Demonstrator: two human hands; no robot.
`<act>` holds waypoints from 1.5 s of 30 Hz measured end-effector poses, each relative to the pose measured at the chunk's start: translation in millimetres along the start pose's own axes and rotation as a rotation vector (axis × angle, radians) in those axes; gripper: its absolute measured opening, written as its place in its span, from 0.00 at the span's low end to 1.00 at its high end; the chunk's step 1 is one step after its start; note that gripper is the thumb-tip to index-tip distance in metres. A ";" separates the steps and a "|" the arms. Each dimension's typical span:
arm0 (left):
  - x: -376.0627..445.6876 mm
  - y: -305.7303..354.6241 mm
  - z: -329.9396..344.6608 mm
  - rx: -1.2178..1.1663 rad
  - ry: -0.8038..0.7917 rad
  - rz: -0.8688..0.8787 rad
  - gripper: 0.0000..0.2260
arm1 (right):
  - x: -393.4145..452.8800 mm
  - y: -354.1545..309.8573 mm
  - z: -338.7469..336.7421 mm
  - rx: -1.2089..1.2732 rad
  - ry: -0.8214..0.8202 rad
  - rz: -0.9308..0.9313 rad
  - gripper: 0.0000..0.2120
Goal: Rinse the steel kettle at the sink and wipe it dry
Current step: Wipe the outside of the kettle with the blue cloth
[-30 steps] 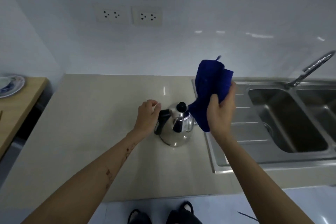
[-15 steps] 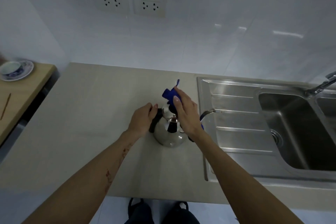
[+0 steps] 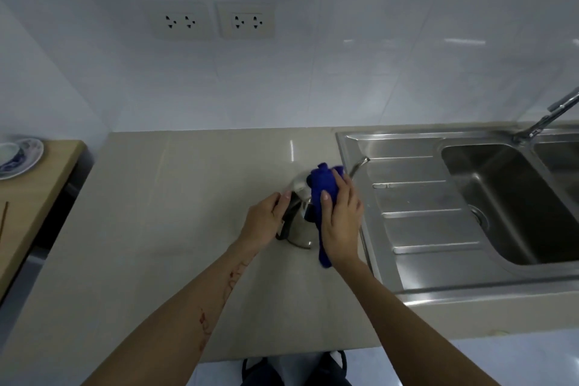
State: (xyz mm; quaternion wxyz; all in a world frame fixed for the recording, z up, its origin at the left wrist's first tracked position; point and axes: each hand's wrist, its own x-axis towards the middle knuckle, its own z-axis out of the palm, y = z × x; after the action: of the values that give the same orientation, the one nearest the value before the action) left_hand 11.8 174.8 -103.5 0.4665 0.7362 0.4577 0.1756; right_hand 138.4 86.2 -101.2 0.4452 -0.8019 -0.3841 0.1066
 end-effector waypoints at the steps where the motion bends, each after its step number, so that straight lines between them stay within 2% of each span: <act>1: 0.3 -0.1 0.6 -0.018 -0.016 0.000 0.20 | -11.3 2.4 1.7 0.010 0.014 -0.010 0.22; 3: 2.5 -3.0 -0.9 -0.051 -0.050 -0.014 0.23 | -32.2 4.5 7.5 -0.109 0.038 -0.114 0.24; 7: 6.5 -5.2 -6.3 -0.040 -0.091 -0.016 0.26 | -25.7 3.2 6.7 -0.473 -0.002 -0.395 0.36; 12: 8.1 -5.6 -3.9 -0.025 -0.085 -0.020 0.26 | -30.5 20.9 -7.3 -0.657 -0.030 -0.637 0.42; 14: 8.5 -5.1 -5.0 -0.041 -0.087 -0.011 0.27 | -23.8 9.8 -1.1 -0.695 -0.026 -0.655 0.41; 19: 9.6 -5.4 -7.6 -0.049 -0.062 -0.016 0.26 | -35.9 17.1 4.7 -0.593 -0.033 -0.578 0.39; 22: 10.7 -4.7 -6.9 -0.039 -0.031 -0.037 0.27 | -26.0 26.7 -7.3 -0.392 -0.011 -0.445 0.35; 26: 11.8 3.1 -5.7 -0.134 0.076 -0.105 0.26 | -0.9 1.0 -8.8 -0.124 -0.045 -0.398 0.23; 28: 16.9 10.6 -10.1 -0.190 0.130 -0.162 0.23 | 8.1 -4.4 -14.4 -0.093 -0.048 -0.411 0.20; 31: 22.4 24.4 -27.7 -0.283 0.082 -0.230 0.19 | 18.6 -8.0 -22.6 -0.314 -0.035 -0.588 0.18; 36: 19.7 52.4 -57.0 -0.423 -0.014 -0.301 0.17 | 14.1 -20.5 -26.5 -0.508 0.058 -0.963 0.24; 42: 20.1 82.8 -79.8 -0.418 -0.060 -0.293 0.18 | -2.5 31.2 -27.6 -0.862 -0.081 -1.508 0.26; 45: 23.0 97.6 -91.5 -0.407 -0.076 -0.266 0.18 | 17.8 22.9 -47.4 -0.816 -0.017 -1.595 0.25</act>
State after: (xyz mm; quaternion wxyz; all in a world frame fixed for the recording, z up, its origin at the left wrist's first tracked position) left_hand 10.8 228.0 21.4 0.6410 0.5666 0.4878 0.1733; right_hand 186.8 61.8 -88.8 0.0643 -0.3917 -0.8385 -0.3733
